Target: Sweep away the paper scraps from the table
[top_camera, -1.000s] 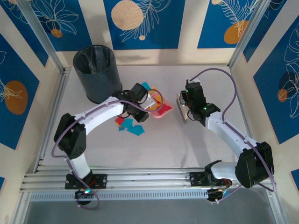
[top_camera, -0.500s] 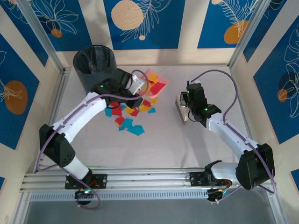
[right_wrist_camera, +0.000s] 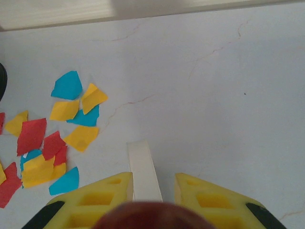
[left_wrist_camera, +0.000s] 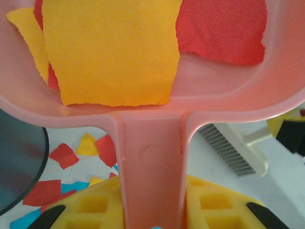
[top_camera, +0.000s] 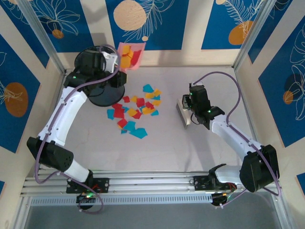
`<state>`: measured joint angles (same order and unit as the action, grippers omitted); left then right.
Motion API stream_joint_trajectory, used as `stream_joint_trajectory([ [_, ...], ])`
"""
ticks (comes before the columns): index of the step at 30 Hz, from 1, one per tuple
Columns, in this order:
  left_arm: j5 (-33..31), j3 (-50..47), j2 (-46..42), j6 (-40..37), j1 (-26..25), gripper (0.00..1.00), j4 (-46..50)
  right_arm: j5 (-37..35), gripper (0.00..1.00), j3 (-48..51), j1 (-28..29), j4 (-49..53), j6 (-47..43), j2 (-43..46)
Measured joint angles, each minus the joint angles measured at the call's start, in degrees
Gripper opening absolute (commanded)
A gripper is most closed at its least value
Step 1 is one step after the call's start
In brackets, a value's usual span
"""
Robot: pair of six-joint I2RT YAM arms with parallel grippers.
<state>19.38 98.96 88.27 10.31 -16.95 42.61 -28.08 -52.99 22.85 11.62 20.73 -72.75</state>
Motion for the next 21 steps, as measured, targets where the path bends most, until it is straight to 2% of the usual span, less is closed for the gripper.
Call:
stream_joint_trajectory([
  [12, 5.7, 2.0, 3.3, 13.9, 8.8, 0.00, -2.6, 0.5, 0.00, 0.0, 0.0, 0.0, 0.2, -1.1],
  [21, 11.2, -1.3, 4.0, 25.7, 13.5, 0.00, -11.1, 1.1, 0.00, 0.0, 0.0, 0.3, 0.5, -1.7],
])
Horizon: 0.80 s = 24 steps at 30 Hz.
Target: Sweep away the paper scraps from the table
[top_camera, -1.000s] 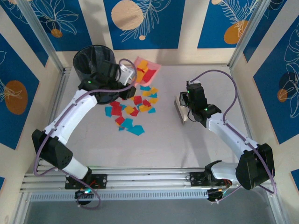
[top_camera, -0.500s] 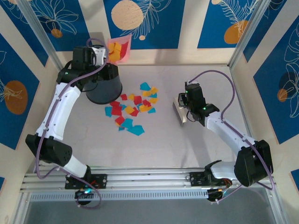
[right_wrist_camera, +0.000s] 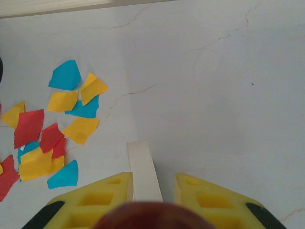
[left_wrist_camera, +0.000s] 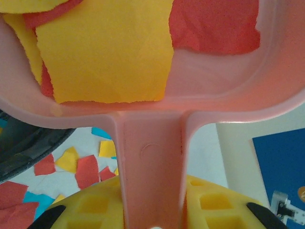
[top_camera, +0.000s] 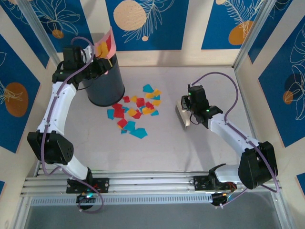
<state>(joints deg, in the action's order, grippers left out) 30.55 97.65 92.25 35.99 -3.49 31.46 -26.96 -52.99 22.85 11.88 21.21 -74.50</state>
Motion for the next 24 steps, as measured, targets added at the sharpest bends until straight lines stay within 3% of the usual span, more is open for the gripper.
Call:
stream_joint_trajectory([
  [24, 6.8, -13.5, 0.0, 25.2, 2.4, 0.00, -23.4, 0.2, 0.00, -1.0, 0.0, 0.5, 0.4, -1.5],
])
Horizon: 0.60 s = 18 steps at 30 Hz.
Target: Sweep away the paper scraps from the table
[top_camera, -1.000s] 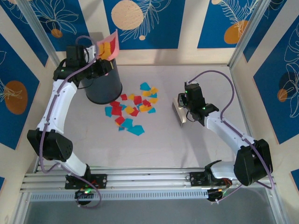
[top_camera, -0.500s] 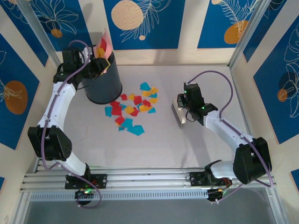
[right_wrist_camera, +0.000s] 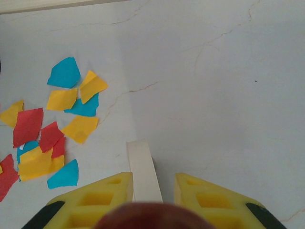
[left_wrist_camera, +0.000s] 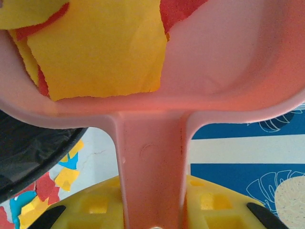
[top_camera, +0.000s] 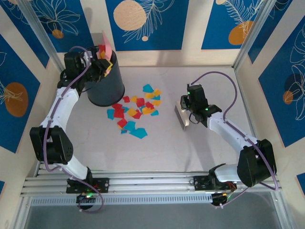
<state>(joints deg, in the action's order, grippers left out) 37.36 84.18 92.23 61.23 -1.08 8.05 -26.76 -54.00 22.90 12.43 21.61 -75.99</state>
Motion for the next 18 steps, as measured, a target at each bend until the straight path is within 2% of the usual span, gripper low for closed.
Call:
stream_joint_trajectory([
  [18, 0.5, -5.8, -0.3, 16.4, 0.5, 0.00, -14.5, 0.0, 0.00, 0.0, 0.1, 0.0, 0.0, 0.0],
])
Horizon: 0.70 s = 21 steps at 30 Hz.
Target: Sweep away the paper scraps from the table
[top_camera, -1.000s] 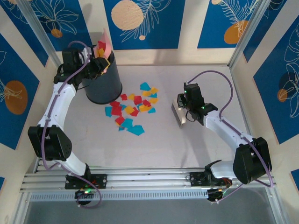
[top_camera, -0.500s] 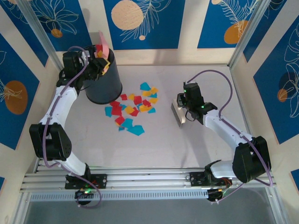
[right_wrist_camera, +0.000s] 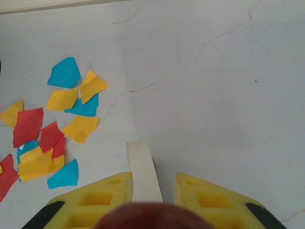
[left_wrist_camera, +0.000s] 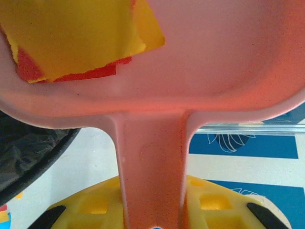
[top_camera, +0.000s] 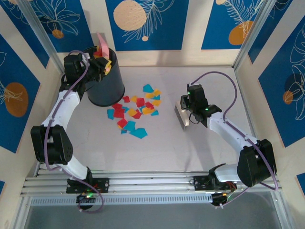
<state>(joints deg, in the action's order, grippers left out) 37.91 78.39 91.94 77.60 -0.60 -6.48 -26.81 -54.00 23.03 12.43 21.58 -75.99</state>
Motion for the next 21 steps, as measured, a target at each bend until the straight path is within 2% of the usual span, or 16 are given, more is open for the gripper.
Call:
stream_joint_trajectory([
  [21, 0.7, -6.9, 0.0, 17.9, 0.0, 0.00, -17.9, -0.2, 0.00, 0.0, 0.0, 0.0, 0.0, 0.0],
])
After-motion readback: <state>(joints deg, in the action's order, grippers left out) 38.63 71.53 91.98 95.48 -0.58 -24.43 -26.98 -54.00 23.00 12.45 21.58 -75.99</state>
